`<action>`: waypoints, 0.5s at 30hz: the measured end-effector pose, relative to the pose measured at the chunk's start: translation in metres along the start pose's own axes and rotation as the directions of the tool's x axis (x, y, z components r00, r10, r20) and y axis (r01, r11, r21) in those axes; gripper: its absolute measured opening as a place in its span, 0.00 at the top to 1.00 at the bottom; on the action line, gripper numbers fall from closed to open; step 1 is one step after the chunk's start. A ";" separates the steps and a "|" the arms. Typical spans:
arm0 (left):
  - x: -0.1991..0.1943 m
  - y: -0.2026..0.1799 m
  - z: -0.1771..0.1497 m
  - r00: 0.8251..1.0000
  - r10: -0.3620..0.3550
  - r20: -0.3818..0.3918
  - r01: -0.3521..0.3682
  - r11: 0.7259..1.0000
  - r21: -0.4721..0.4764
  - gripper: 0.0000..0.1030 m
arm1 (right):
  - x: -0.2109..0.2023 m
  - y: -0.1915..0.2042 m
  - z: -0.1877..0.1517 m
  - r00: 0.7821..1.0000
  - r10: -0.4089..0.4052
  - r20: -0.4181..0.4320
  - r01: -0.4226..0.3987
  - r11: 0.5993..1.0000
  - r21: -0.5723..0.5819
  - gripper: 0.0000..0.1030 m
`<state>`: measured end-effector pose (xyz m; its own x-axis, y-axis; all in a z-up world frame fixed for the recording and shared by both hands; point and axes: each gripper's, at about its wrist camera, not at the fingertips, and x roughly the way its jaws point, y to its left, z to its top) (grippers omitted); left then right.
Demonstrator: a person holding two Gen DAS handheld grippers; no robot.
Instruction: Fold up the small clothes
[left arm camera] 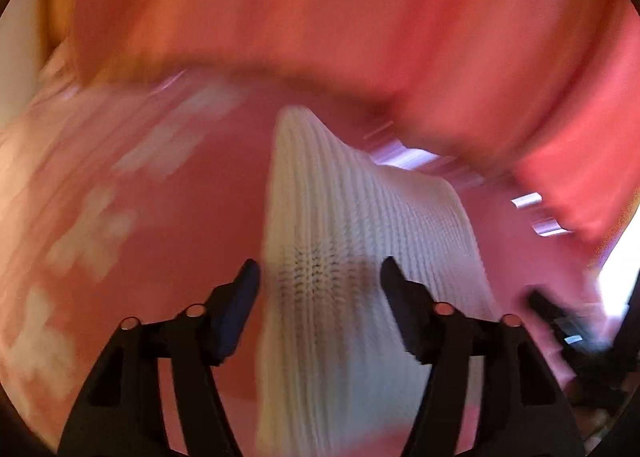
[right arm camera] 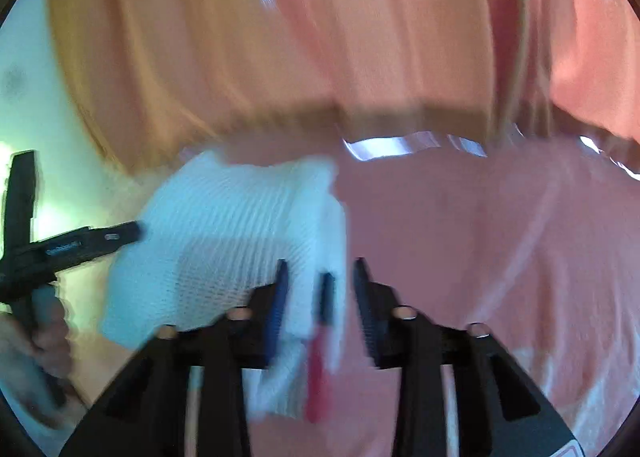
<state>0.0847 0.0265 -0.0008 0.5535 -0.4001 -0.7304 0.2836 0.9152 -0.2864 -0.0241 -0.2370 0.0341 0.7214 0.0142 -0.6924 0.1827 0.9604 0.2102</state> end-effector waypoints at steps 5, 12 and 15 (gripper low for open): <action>-0.006 0.014 -0.008 0.999 -0.034 -0.007 0.033 0.998 -0.044 0.47 | -0.014 0.034 -0.004 0.988 0.149 0.033 -0.147 0.988 -0.053 0.92; 0.005 -0.016 -0.022 0.999 0.042 0.011 -0.043 0.991 0.125 0.46 | 0.048 0.044 -0.021 0.983 0.075 -0.166 -0.095 0.988 -0.119 1.00; 0.017 -0.015 -0.041 0.993 0.116 -0.018 -0.111 0.977 0.183 0.39 | 0.055 0.026 -0.026 0.972 0.141 -0.190 -0.148 0.989 -0.022 1.00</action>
<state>0.0578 0.0076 -0.0343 0.5683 -0.2904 -0.7699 0.3592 0.9294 -0.0854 0.0032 -0.2044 -0.0162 0.5996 0.2022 -0.7743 0.0592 0.9537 0.2949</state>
